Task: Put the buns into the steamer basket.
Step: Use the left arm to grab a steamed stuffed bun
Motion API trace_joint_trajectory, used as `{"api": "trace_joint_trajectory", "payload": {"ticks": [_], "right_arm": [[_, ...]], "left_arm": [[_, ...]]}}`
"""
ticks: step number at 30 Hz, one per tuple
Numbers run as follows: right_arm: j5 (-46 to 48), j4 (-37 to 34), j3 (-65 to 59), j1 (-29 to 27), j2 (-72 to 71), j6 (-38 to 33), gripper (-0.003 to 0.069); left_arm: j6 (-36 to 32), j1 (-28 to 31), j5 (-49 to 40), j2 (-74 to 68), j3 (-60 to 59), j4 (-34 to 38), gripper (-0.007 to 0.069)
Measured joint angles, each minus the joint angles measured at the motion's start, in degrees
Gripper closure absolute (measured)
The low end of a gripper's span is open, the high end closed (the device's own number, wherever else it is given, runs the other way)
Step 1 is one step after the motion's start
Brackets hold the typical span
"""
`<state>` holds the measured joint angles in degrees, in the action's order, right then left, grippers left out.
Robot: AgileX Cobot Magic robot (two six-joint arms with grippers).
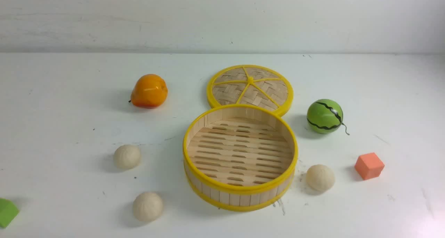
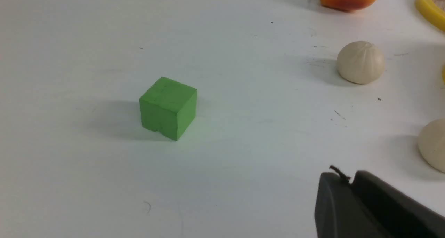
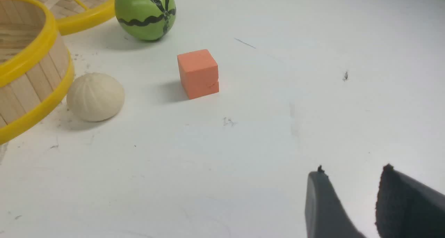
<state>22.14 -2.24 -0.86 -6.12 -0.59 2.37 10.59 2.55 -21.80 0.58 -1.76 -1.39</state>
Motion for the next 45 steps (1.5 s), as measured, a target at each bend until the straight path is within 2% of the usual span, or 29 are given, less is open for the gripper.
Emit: {"api": "trace_joint_trajectory", "payload": {"ticks": [33,35,37,38,39,41,43,45], "right_arm": [[0.0,0.0,0.0,0.0,0.0,0.0,0.042],[0.0,0.0,0.0,0.0,0.0,0.0,0.042],[0.0,0.0,0.0,0.0,0.0,0.0,0.042],[0.0,0.0,0.0,0.0,0.0,0.0,0.042],[0.0,0.0,0.0,0.0,0.0,0.0,0.042],[0.0,0.0,0.0,0.0,0.0,0.0,0.042],[0.0,0.0,0.0,0.0,0.0,0.0,0.042],[0.0,0.0,0.0,0.0,0.0,0.0,0.042]], "left_arm": [[0.22,0.0,0.25,0.0,0.0,-1.39,0.0549],[3.76,0.0,1.72,0.0,0.0,1.39,0.0546],[12.86,0.0,4.55,0.0,0.0,11.5,0.0543],[13.92,0.0,4.82,0.0,0.0,12.76,0.0543],[23.67,0.0,7.06,0.0,0.0,24.74,0.0541],[31.14,0.0,8.78,0.0,0.0,34.56,0.0539],[34.82,0.0,9.98,0.0,0.0,40.7,0.0536],[35.48,0.0,10.13,0.0,0.0,42.63,0.0536]]}}
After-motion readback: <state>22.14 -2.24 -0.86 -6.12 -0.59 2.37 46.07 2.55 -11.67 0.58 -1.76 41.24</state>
